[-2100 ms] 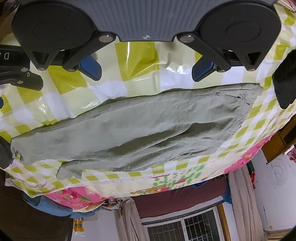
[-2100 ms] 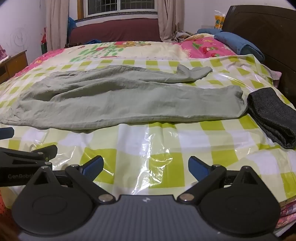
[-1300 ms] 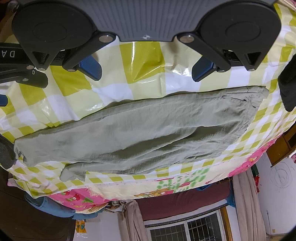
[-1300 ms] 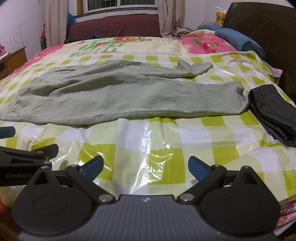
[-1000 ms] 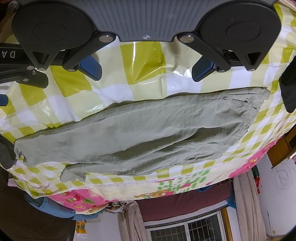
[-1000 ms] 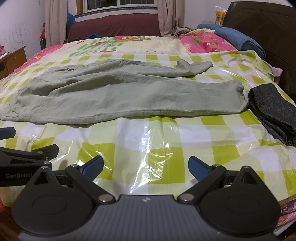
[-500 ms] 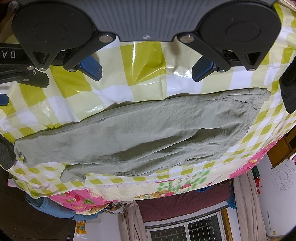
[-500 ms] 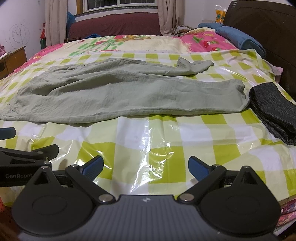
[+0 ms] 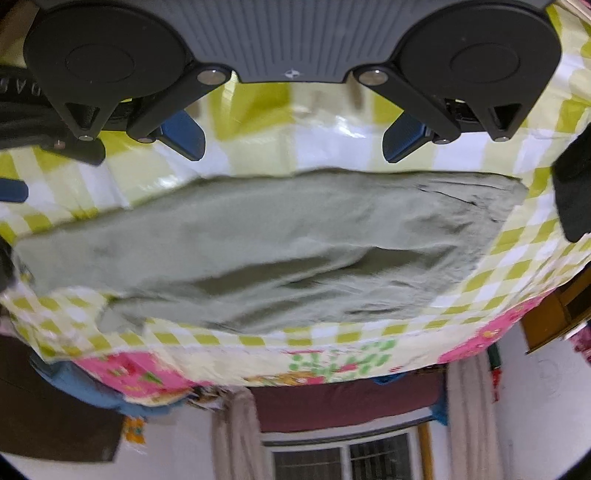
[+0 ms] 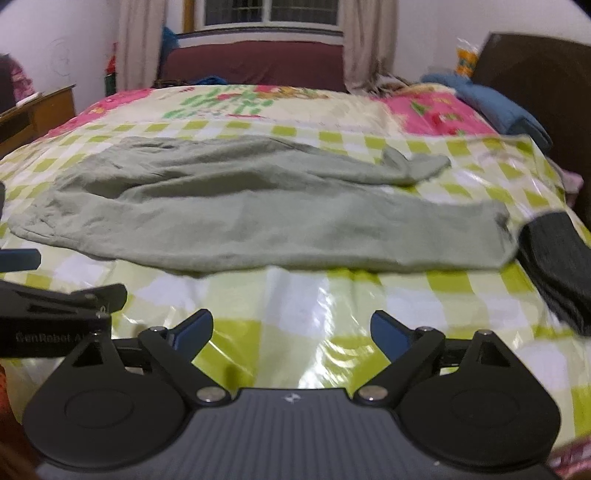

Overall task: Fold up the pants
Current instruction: 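Grasp the trouser waistband with the left gripper while the right gripper grasps it too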

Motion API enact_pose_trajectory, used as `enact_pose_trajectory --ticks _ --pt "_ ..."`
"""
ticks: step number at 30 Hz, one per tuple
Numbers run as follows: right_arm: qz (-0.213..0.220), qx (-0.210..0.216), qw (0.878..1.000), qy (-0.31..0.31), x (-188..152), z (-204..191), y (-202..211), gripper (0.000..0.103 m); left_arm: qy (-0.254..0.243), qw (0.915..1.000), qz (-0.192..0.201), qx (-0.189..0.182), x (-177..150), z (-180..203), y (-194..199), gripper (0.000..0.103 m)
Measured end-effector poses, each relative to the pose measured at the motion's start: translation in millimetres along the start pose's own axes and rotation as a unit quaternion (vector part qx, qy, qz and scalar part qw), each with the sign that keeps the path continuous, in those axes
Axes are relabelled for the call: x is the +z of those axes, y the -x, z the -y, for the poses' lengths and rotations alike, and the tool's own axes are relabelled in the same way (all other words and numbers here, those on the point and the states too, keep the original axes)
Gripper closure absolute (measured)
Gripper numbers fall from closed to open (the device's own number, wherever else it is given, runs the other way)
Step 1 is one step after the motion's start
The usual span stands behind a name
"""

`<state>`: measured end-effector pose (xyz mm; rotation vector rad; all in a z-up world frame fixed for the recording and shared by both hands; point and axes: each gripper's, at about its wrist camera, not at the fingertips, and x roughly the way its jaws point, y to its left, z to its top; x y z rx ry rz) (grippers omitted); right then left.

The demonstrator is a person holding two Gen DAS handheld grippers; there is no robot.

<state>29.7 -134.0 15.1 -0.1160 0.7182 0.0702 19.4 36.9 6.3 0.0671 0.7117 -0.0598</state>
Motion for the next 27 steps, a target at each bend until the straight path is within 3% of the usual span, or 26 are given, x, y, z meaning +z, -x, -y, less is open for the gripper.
enact_pose_trajectory --ticks 7,13,18,20,22,24,26,27 --pt "0.010 0.056 0.996 0.075 36.6 -61.1 -27.6 0.011 0.052 0.9967 0.004 0.063 7.5 -74.7 -20.8 0.000" --pt "0.039 0.117 0.979 0.161 59.2 -132.1 -50.8 0.012 0.101 0.9878 -0.006 0.118 8.4 -150.1 -40.4 0.000" --pt "0.031 0.159 0.963 0.215 62.6 -181.9 -76.5 0.022 0.111 0.9865 -0.028 0.118 9.5 -183.8 -63.7 0.002" --pt "0.015 0.172 0.959 0.227 63.4 -194.9 -91.7 0.035 0.115 0.9865 -0.041 0.109 9.3 -191.5 -75.2 0.017" --pt "-0.001 0.183 0.958 0.221 64.4 -201.3 -102.1 0.047 0.126 0.9849 -0.046 0.109 9.4 -196.2 -82.5 0.039" --pt "-0.006 0.190 0.959 0.212 66.5 -203.3 -107.9 0.051 0.133 0.9837 -0.041 0.114 10.8 -200.9 -85.2 0.050" --pt "-0.008 0.198 0.957 0.211 68.5 -205.8 -110.4 0.064 0.135 0.9842 -0.037 0.108 10.6 -205.5 -83.6 0.059" --pt "-0.010 0.204 0.956 0.209 68.3 -205.6 -109.2 0.070 0.132 0.9851 -0.030 0.106 8.9 -208.5 -82.2 0.072"
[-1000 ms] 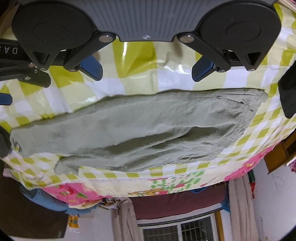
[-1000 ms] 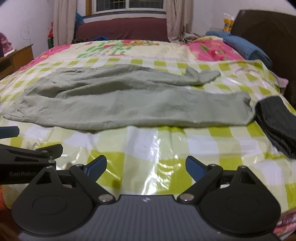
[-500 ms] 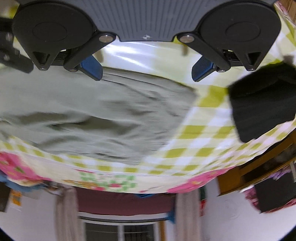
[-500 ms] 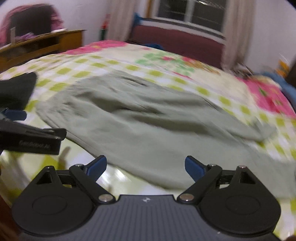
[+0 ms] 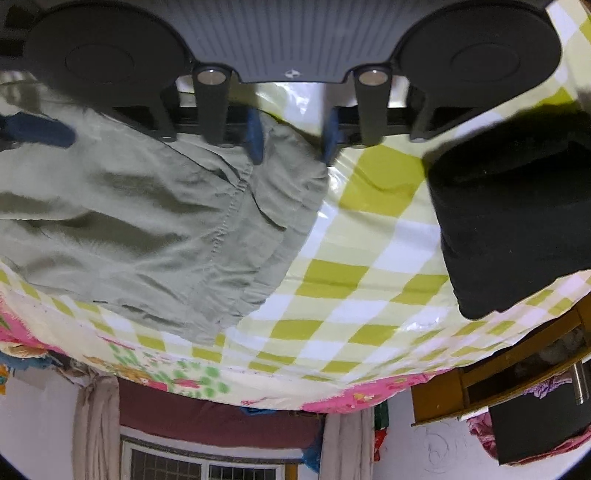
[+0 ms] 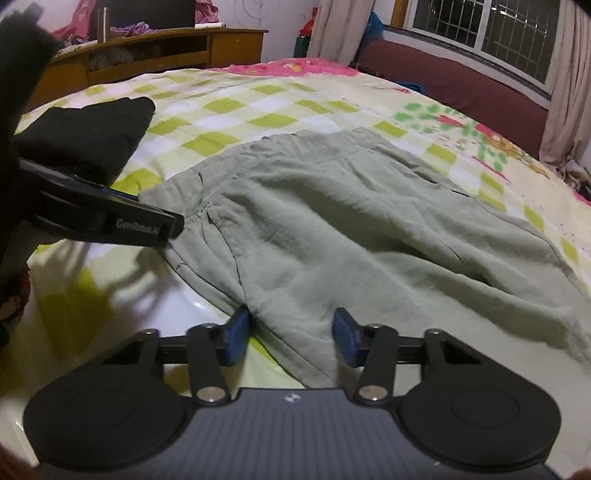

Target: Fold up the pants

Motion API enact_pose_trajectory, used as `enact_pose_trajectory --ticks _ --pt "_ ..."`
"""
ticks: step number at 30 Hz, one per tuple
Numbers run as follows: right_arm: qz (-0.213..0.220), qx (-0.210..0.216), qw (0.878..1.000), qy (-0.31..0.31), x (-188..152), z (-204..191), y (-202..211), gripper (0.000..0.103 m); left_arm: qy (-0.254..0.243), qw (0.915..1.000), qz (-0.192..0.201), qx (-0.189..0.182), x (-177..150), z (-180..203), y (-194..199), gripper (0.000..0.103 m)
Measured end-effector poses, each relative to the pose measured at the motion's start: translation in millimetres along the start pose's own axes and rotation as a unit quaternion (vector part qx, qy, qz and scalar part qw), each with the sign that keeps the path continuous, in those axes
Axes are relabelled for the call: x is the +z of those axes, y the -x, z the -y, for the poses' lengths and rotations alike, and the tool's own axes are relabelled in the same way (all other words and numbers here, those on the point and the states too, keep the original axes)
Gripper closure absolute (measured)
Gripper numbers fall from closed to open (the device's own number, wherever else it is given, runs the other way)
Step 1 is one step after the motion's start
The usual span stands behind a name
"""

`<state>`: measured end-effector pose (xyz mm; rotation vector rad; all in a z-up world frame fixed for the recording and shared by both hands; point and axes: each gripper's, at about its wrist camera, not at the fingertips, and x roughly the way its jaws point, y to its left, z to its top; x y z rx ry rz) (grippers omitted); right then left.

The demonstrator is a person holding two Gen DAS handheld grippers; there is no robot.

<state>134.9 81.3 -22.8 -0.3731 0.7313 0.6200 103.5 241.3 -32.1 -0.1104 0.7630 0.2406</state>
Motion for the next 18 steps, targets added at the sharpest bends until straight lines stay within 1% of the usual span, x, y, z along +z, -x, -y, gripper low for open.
enact_pose_trajectory --ticks 1,2,3,4,7,12,15,17,18 --pt "-0.002 0.006 1.000 -0.001 1.2 -2.4 -1.5 0.076 0.003 0.9998 0.000 -0.020 -1.3 -5.9 0.2 0.075" --pt "-0.004 0.006 1.000 0.002 2.2 -5.3 -2.6 0.083 0.013 0.9995 -0.004 -0.030 -1.7 -11.9 -0.1 0.075" --pt "-0.006 0.006 1.000 0.010 3.3 -10.3 -3.5 0.085 0.017 0.9993 -0.006 -0.033 -1.7 -16.4 -0.2 0.075" --pt "-0.006 0.009 1.000 0.019 4.5 -16.7 -4.1 0.087 0.016 0.9994 -0.005 -0.030 -2.2 -20.4 1.2 0.075" --pt "-0.006 0.028 0.999 0.035 7.8 -36.3 -4.4 0.091 0.002 0.9999 -0.003 -0.011 -2.5 -30.3 5.0 0.076" --pt "0.000 0.058 0.996 0.062 15.2 -71.0 -3.9 0.091 -0.005 0.9997 -0.005 0.022 -5.8 -61.7 16.2 0.076" --pt "0.002 0.076 0.995 0.061 22.0 -84.7 -2.4 0.090 -0.019 0.9986 -0.004 0.049 -9.8 -71.9 23.5 0.076" --pt "0.008 0.084 0.995 0.048 24.3 -83.4 5.6 0.084 -0.011 0.9987 0.000 0.050 -11.3 -74.4 32.0 0.076" --pt "0.010 0.090 0.995 0.032 23.5 -76.7 12.8 0.082 -0.007 0.9987 0.003 0.049 -11.5 -73.9 36.0 0.076"
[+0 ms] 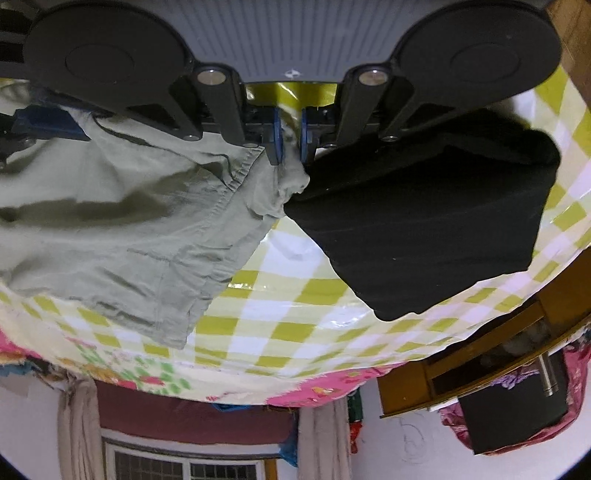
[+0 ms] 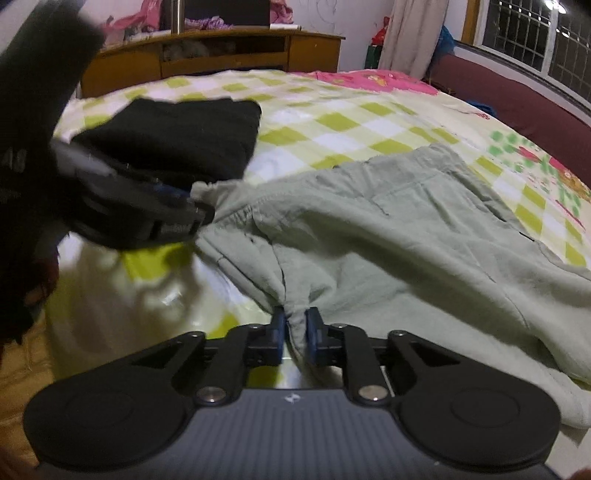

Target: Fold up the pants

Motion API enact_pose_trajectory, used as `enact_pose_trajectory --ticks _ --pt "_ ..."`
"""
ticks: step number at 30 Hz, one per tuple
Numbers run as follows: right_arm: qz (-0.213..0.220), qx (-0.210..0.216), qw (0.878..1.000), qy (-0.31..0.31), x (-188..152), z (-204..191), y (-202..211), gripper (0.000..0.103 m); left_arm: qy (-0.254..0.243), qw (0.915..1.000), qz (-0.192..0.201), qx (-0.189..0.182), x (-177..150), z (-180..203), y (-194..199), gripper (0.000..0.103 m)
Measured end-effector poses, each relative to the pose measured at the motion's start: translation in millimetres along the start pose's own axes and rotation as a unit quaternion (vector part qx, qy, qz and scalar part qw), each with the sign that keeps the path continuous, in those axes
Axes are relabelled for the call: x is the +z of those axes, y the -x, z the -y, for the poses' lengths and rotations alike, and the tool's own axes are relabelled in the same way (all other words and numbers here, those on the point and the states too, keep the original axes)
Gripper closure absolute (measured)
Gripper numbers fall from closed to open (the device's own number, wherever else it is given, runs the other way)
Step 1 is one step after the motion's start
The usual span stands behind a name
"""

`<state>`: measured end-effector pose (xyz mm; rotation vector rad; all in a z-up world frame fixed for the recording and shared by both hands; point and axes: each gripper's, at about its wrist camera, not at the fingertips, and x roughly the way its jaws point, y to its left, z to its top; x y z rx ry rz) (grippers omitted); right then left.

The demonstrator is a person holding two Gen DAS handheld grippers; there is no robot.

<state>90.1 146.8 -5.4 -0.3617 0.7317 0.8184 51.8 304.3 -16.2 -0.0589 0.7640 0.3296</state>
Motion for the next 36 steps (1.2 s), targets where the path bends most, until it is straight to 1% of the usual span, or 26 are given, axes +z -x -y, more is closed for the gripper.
enact_pose_trajectory --ticks 2,4,5,7,8,9,11,12,13,15,16,18,19,21,22,23,24,25,27,28,29,30,31,32,33,36 --pt "0.003 -0.003 1.000 -0.030 -5.4 14.6 18.2 0.074 -0.001 0.9999 0.011 0.007 -0.2 3.6 9.4 0.076" --pt "0.010 -0.019 0.998 -0.060 -16.9 35.5 41.7 0.069 -0.012 0.9995 0.023 0.016 -0.3 12.0 18.2 0.076" --pt "0.012 -0.035 0.996 -0.079 -25.5 50.0 54.3 0.066 -0.016 0.9994 0.027 0.013 -0.1 16.5 22.4 0.076" --pt "0.007 -0.081 0.988 -0.130 -49.2 88.2 80.7 0.066 -0.031 0.9989 0.034 -0.010 1.0 33.8 30.8 0.076" --pt "0.002 -0.106 0.982 -0.157 -62.1 108.4 92.8 0.066 -0.040 0.9983 0.038 -0.020 0.6 44.3 34.9 0.076" --pt "-0.004 -0.139 0.973 -0.186 -78.1 131.3 106.2 0.066 -0.051 0.9973 0.041 -0.033 0.3 58.3 38.3 0.076" --pt "-0.016 -0.214 0.945 -0.246 -115.1 176.9 136.2 0.065 -0.081 0.9930 0.045 -0.073 0.1 93.5 43.1 0.076" --pt "-0.023 -0.247 0.928 -0.278 -134.7 199.6 151.9 0.065 -0.094 0.9903 0.045 -0.092 -0.4 109.9 44.3 0.076" --pt "-0.031 -0.278 0.906 -0.317 -156.5 222.5 169.0 0.065 -0.114 0.9857 0.045 -0.116 -1.7 133.8 45.5 0.076" --pt "-0.028 -0.308 0.868 -0.387 -194.9 258.9 199.7 0.063 -0.150 0.9762 0.045 -0.151 -5.1 174.7 47.6 0.076" --pt "-0.021 -0.318 0.849 -0.422 -213.4 276.6 214.1 0.063 -0.167 0.9700 0.043 -0.171 -7.1 197.2 47.8 0.076" --pt "-0.001 -0.324 0.813 -0.484 -242.0 306.9 233.3 0.062 -0.186 0.9606 0.037 -0.203 -10.5 234.5 48.1 0.076" --pt "0.012 -0.321 0.798 -0.509 -251.7 318.2 238.6 0.062 -0.194 0.9566 0.033 -0.215 -11.3 252.7 47.6 0.076" --pt "0.040 -0.306 0.777 -0.548 -267.0 335.7 242.0 0.061 -0.211 0.9493 0.028 -0.231 -14.6 282.2 49.2 0.075" --pt "0.056 -0.297 0.769 -0.564 -272.5 345.1 243.6 0.059 -0.218 0.9458 0.025 -0.239 -15.9 294.2 50.3 0.075" --pt "0.067 -0.289 0.764 -0.573 -276.6 351.4 243.3 0.055 -0.226 0.9425 0.023 -0.245 -17.2 304.4 51.1 0.075" --pt "0.075 -0.283 0.761 -0.578 -276.7 356.3 241.5 0.053 -0.234 0.9401 0.021 -0.247 -17.9 312.7 51.5 0.075" --pt "0.085 -0.279 0.761 -0.580 -274.9 364.7 239.3 0.051 -0.242 0.9382 0.019 -0.247 -19.1 319.9 51.0 0.075" --pt "0.095 -0.278 0.762 -0.577 -272.4 373.4 233.9 0.051 -0.253 0.9358 0.014 -0.245 -24.4 331.7 52.4 0.075" --pt "0.100 -0.279 0.759 -0.580 -274.2 379.5 230.4 0.052 -0.258 0.9347 0.010 -0.245 -25.7 336.8 51.7 0.075" --pt "0.100 -0.277 0.754 -0.587 -275.5 386.8 227.3 0.057 -0.262 0.9334 0.007 -0.245 -27.2 341.7 51.5 0.075" --pt "0.099 -0.276 0.749 -0.593 -281.1 388.8 228.4 0.084 -0.266 0.9325 0.006 -0.245 -30.5 344.7 52.6 0.075" --pt "0.098 -0.264 0.743 -0.607 -286.3 394.3 228.7 0.099 -0.270 0.9313 0.006 -0.244 -30.6 348.8 53.3 0.075" --pt "0.106 -0.250 0.736 -0.620 -293.6 396.5 232.6 0.100 -0.272 0.9304 0.006 -0.245 -30.8 350.4 53.1 0.075" --pt "0.112 -0.246 0.732 -0.625 -298.1 394.8 240.9 0.100 -0.273 0.9293 0.008 -0.249 -30.4 352.3 54.4 0.075" --pt "0.124 -0.277 0.737 -0.604 -303.5 382.0 272.1 0.100 -0.270 0.9265 0.017 -0.261 -28.1 358.4 57.7 0.075"
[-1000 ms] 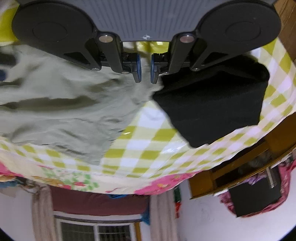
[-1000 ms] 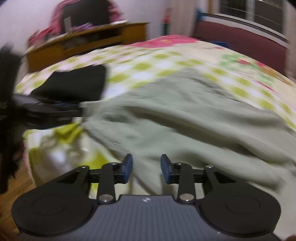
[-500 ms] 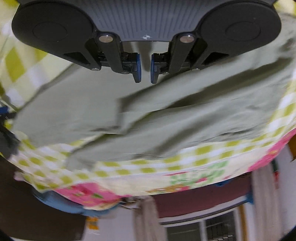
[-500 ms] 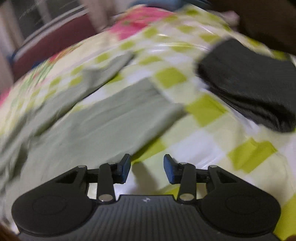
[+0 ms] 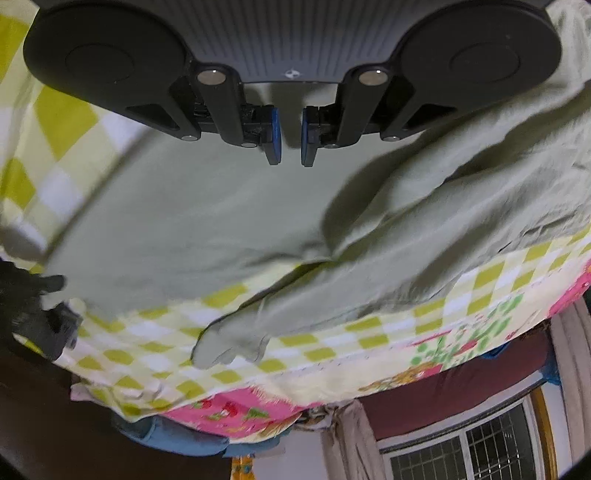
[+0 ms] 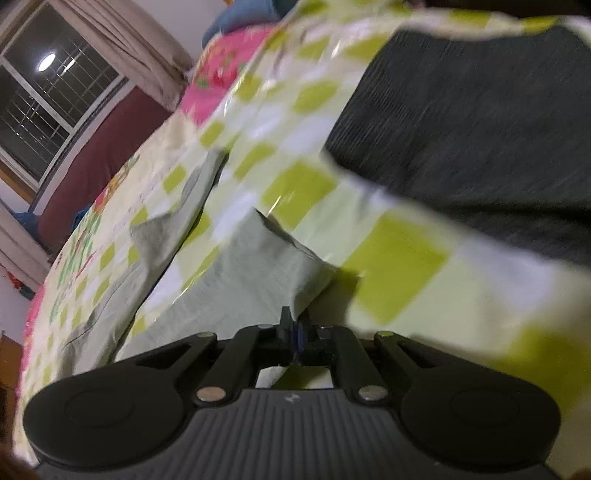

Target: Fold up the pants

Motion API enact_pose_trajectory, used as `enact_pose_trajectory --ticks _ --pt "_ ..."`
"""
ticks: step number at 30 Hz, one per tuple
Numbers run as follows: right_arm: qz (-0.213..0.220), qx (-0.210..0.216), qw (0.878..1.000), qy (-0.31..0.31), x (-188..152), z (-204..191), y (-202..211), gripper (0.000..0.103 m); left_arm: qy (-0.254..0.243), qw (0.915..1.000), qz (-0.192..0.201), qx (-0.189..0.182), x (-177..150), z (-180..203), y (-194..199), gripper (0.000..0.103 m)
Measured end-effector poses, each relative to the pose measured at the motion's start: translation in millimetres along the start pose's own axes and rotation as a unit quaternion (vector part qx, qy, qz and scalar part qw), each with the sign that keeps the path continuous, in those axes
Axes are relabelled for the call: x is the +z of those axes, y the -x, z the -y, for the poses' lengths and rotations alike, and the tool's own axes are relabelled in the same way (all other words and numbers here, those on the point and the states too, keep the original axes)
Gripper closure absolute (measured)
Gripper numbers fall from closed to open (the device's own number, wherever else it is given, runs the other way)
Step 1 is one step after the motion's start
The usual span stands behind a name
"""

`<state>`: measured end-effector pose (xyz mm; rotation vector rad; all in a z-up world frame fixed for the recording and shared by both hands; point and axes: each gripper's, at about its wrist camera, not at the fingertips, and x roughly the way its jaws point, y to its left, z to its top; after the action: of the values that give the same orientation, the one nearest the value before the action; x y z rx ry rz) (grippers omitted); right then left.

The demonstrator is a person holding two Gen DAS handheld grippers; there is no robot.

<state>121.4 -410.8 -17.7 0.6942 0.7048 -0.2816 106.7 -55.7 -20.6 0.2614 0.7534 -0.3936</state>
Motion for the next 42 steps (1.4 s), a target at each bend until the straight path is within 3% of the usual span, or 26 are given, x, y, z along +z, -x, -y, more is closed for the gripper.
enact_pose_trajectory --ticks 3,5,6,11,13,17,20,22,25,27,32,34,38,40,42 --pt "0.023 -0.036 0.999 0.009 2.6 16.7 21.2 0.100 0.001 0.9999 0.000 -0.011 1.8 6.9 -7.4 0.072" --pt "0.002 -0.080 0.996 0.033 -0.3 24.5 15.8 0.099 -0.002 0.9999 -0.011 -0.011 -1.7 9.3 -16.7 0.071" --pt "-0.002 -0.081 0.996 0.030 -2.3 27.0 15.4 0.099 -0.007 0.9999 -0.011 -0.007 -3.0 9.4 -18.0 0.070" --pt "0.044 -0.121 0.988 0.089 -3.6 6.2 45.6 0.086 -0.002 1.0000 0.004 -0.007 0.4 -17.2 6.7 0.070" --pt "0.062 -0.130 0.981 0.126 -7.3 -7.7 57.0 0.085 -0.007 0.9998 0.015 0.007 2.1 -38.9 21.0 0.069" --pt "0.053 -0.073 0.968 0.235 -15.3 -62.7 51.2 0.085 -0.014 0.9973 0.038 0.062 5.2 -99.1 38.7 0.063" --pt "0.001 0.018 0.950 0.311 -15.7 -124.0 12.5 0.081 -0.018 0.9925 0.047 0.112 11.3 -155.3 37.1 0.059" --pt "-0.036 0.066 0.923 0.377 -16.0 -177.2 -26.8 0.079 -0.020 0.9903 0.039 0.132 17.3 -190.6 26.9 0.051" --pt "-0.059 0.101 0.863 0.491 -24.5 -255.4 -86.7 0.075 -0.015 0.9868 0.021 0.160 27.5 -247.6 4.6 0.050" --pt "-0.098 0.129 0.831 0.533 -27.6 -301.2 -126.2 0.070 -0.007 0.9857 0.000 0.169 36.4 -284.0 -14.2 0.048" --pt "-0.138 0.154 0.762 0.614 -52.6 -366.2 -177.5 0.057 0.029 0.9864 -0.029 0.159 53.6 -354.8 -45.6 0.044" --pt "-0.154 0.159 0.745 0.629 -57.6 -378.5 -191.6 0.055 0.031 0.9877 -0.034 0.149 58.3 -367.4 -54.9 0.037" --pt "-0.191 0.164 0.721 0.645 -63.4 -395.4 -214.8 0.051 0.060 0.9916 -0.057 0.100 66.1 -392.5 -75.6 0.036" --pt "-0.210 0.156 0.705 0.659 -70.1 -399.6 -228.2 0.049 0.063 0.9919 -0.076 0.080 66.3 -395.7 -87.8 0.031" --pt "-0.223 0.151 0.696 0.665 -75.9 -399.6 -239.1 0.049 0.057 0.9909 -0.095 0.076 63.3 -395.9 -100.8 0.028"
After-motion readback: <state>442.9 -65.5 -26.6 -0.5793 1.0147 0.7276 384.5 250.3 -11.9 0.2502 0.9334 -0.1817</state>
